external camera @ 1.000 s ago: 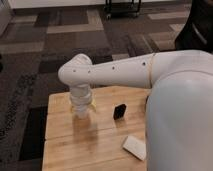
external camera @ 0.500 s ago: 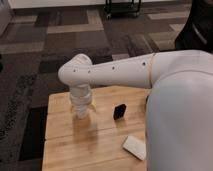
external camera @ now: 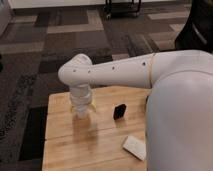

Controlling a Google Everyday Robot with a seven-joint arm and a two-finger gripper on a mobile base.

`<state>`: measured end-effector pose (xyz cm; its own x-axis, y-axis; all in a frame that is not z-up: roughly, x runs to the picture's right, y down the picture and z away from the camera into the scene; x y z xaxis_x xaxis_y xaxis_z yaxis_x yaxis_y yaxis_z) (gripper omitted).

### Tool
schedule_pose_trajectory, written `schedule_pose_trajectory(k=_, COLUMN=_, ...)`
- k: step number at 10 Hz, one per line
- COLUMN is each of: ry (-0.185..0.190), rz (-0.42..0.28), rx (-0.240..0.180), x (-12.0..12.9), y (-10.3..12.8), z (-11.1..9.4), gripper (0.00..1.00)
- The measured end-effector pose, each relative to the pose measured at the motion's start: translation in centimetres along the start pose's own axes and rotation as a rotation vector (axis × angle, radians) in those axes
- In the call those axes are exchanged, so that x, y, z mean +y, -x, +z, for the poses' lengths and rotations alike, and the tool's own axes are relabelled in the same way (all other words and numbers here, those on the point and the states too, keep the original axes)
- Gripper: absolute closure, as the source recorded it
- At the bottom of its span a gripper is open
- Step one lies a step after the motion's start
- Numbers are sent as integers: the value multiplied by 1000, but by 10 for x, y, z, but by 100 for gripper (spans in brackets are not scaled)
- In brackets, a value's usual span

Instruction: Pick up the ceramic bowl

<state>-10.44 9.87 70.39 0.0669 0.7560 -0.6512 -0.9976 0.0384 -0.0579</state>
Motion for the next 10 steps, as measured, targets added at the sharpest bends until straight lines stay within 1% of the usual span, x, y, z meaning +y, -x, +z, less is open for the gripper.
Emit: schedule_pose_trajectory(k=10, ry=0, rz=0, rx=0, x=0, y=0, z=0, gripper=35)
